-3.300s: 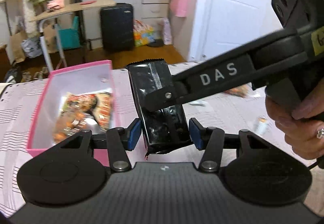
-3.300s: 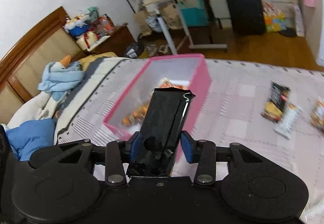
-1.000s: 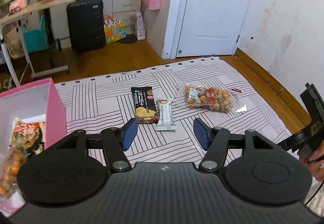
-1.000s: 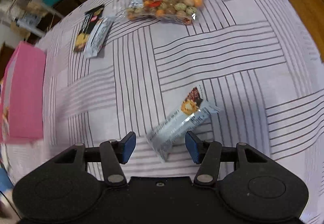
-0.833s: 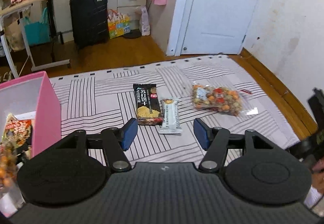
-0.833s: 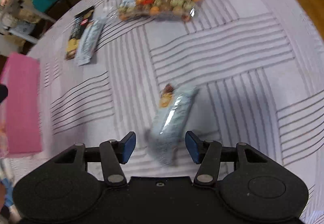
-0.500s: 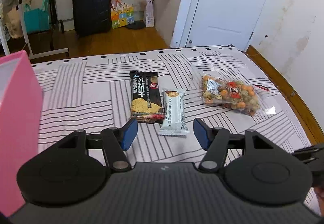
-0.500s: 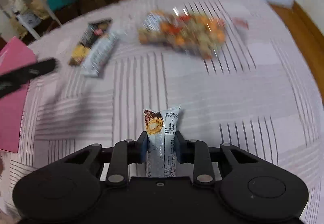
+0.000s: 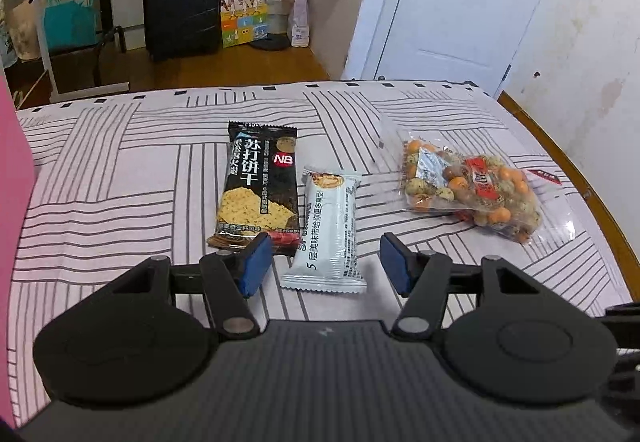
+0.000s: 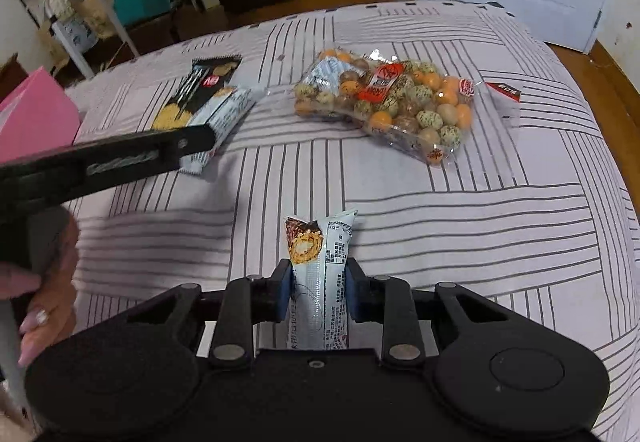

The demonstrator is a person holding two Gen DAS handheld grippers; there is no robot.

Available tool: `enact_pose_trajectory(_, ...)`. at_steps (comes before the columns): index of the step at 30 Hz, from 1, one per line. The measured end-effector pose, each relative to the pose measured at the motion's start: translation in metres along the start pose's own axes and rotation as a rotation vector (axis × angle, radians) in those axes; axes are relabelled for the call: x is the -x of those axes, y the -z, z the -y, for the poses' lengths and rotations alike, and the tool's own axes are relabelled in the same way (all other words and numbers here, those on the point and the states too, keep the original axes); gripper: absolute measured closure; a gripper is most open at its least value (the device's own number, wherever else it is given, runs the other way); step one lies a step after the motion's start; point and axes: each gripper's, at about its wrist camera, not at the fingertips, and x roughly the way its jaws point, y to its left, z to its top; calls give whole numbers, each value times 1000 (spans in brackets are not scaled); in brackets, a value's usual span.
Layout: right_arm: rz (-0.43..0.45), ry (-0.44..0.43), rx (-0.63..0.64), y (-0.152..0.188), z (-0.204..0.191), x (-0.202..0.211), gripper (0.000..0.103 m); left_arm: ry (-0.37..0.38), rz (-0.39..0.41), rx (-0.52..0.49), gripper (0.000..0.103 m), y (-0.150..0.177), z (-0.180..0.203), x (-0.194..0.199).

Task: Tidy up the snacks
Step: 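Lift the small biscuit bar with the right tool, then grasp the other white biscuit bar with the left tool while the right tool holds its bar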

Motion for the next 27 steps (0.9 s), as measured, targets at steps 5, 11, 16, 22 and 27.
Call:
enact_pose_trajectory(5,-45,18,-20,2,5,-3,64,-16,-12,14,47,5,-4,-12)
enact_pose_trajectory(11,-91,16,-27,13,9,5,51,-50,-7,-82,51,12,5,-15)
enact_pose_trajectory(16,-49,-5,-18,11,10,6,72,-47,-1,-99,59,14,9,-14)
enact_pose_trajectory(22,32,7,-69,2,21,15,72,-44,10,-57,60,10,10,-3)
enact_pose_trajectory(27,30,-19,-98,2,25,17,72,-57,23,-96,61,10,23,15)
